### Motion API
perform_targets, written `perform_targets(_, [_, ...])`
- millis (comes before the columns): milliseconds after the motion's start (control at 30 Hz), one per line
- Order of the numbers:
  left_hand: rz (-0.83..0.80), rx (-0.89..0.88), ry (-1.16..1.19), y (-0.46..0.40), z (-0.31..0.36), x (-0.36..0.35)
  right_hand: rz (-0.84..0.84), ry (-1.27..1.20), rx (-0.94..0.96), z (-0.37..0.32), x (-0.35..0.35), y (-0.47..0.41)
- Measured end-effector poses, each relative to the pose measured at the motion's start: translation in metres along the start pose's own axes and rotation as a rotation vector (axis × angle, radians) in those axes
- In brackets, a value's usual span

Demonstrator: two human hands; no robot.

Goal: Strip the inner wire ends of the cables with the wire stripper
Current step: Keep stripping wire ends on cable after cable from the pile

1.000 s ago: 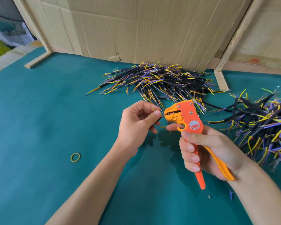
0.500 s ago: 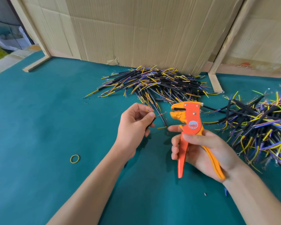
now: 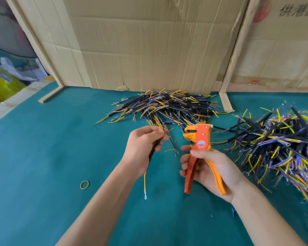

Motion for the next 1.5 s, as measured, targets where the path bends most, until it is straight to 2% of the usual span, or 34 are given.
perform_targets(300, [-0.33, -0.008, -0.033, 0.006, 0.071, -0.185, 0.016, -0.067, -0.017, 0.0, -0.003, 0.003])
perform_targets(367, [-0.374, -0.056, -0.096, 0.002, 0.075, -0.218, 0.028, -0.089, -0.006, 0.0, 0.0, 0.002])
perform_targets(467, [-0.259, -0.277, -0.46, -0.022, 0.077, -0.225, 0.02, -0.099, -0.017, 0.001, 0.002, 0.002])
perform_targets(567, [0.075, -0.402, -1.026, -0.056, 0.065, -0.175, 0.0, -0.084, -0.035, 0.0, 0.002, 0.002])
perform_targets(633, [0.199, -0.353, -1.281, -0.072, 0.045, -0.129, 0.006, -0.07, -0.023, -0.001, 0.002, 0.001])
perform_targets(700, [0.168, -0.268, -1.409, -0.084, 0.017, -0.092, 0.045, -0.09, -0.029, -0.001, 0.003, -0.001])
perform_targets(800, [0.122, -0.238, -1.338, -0.093, -0.01, -0.065, 0.067, -0.095, -0.041, 0.001, 0.007, -0.003])
perform_targets(967, [0.147, -0.251, -1.071, -0.087, 0.0, -0.06, 0.047, -0.114, -0.046, 0.001, 0.011, -0.003])
perform_targets(1133, [0.176, -0.283, -0.816, -0.045, 0.001, -0.046, 0.033, -0.19, 0.005, -0.005, 0.016, -0.004])
perform_targets(1233, [0.163, -0.33, -0.747, -0.014, -0.009, -0.031, 0.035, -0.188, 0.027, -0.008, 0.017, -0.006])
perform_targets(1333, [0.153, -0.449, -0.666, 0.012, -0.015, -0.02, 0.022, -0.152, 0.023, -0.006, 0.014, -0.008])
perform_targets(1433, [0.09, -0.521, -0.697, 0.03, -0.027, -0.016, -0.012, -0.12, 0.019, -0.005, 0.012, -0.007])
perform_targets(1500, [0.046, -0.51, -0.724, 0.034, -0.038, -0.015, -0.036, -0.123, 0.036, -0.007, 0.011, -0.006])
Point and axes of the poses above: each hand's wrist, its own y-axis away from the middle knuckle, its own x-axis out of the back of the hand, z = x × y, the point moved 6 cm from there along -y, towards the middle knuckle, and after that the axes turned 5 degrees about z, right-handed, at the moved point
